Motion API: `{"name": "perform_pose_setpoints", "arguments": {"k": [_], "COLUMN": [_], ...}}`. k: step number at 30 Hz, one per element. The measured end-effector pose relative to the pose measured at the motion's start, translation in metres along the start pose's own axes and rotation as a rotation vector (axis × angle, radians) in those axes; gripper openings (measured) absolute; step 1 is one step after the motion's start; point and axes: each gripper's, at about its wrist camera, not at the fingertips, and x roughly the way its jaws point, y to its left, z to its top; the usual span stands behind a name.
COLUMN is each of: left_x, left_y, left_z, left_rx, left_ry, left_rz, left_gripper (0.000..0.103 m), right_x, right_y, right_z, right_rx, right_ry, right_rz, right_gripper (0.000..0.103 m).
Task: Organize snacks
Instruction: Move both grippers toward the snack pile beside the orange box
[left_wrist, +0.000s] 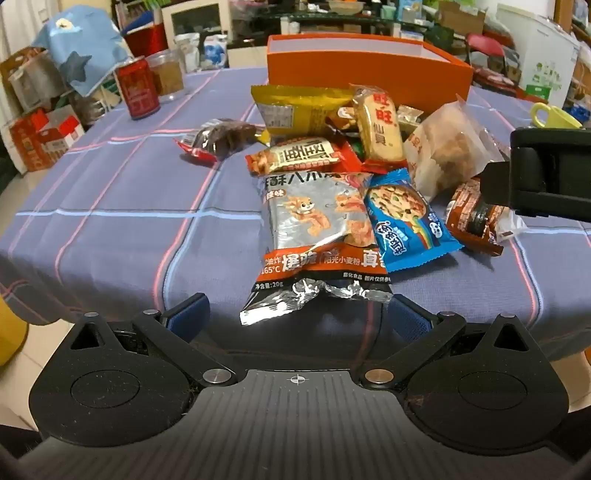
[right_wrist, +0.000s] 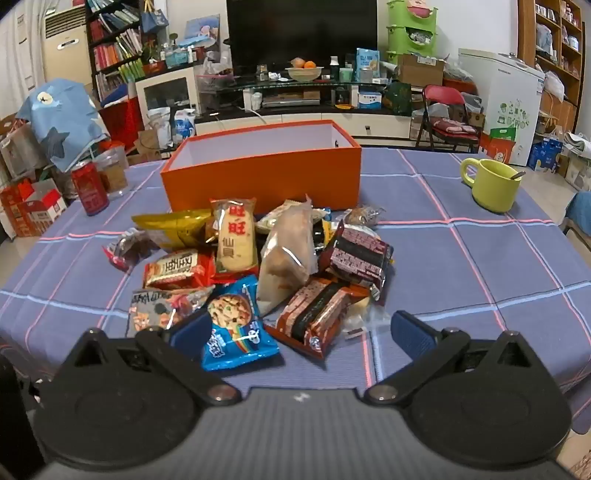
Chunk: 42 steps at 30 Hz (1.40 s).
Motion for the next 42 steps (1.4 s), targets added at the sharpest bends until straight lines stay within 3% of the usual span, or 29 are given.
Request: {"name": "perform_pose_setpoints", "arguments": {"k": [17, 21, 27, 29, 33, 36, 39, 42], "left_x": [-0.004, -0.014, -0.042, -0.049, -0.057, -0.055, -0.049, -0.041], "left_y": [0.0, 0.001, 0.009, 0.015, 0.04, 0.054, 0.052, 0.047], "left_z": [-0.01, -0.026, -0.038, -0.034, -0.019, 0.001, 0.026, 0.053], "left_rx": [0.015, 0.024, -0.028, -0.048, -0.138, -0.21, -0.192, -0.169], "left_ry": [0.024, 0.039, -0.013, -0.031, -0.067, -0.096, -0.114, -0.156], "left_rz": [-0.002, -0.029, -0.079, -0.075, -0.083, -0.092, -0.079, -0.032], "left_gripper": [0.088, 0.088, 0.088, 0.088, 0.088, 0.088, 0.088, 0.088], "right_x": [-0.001, -0.013, -0.06, -0.063, -0.056, -0.068, -0.075, -0.063], "right_y": [-0.001, -0.023, -0.04, -0.049, -0.074, -0.089, -0.09, -0.089], "right_z": [0.002, 0.006, 0.008, 0.009, 0.02, 0.029, 0.042, 0.061], "right_rx": [0.0, 0.023, -0.03, 0.002, 0.086, 0.117, 0.094, 0.112], "right_ry": [-0.004, -0.1, -0.437, -0.453, -0.392, -0.457, -0.523, -0.519], "right_rz": [0.0, 0.0, -0.125, -0.122, -0.048, -0.086, -0.128, -0.098], "right_gripper": [0.102, 0.102, 0.102, 0.102, 0.103, 0.102, 0.102, 0.102]}}
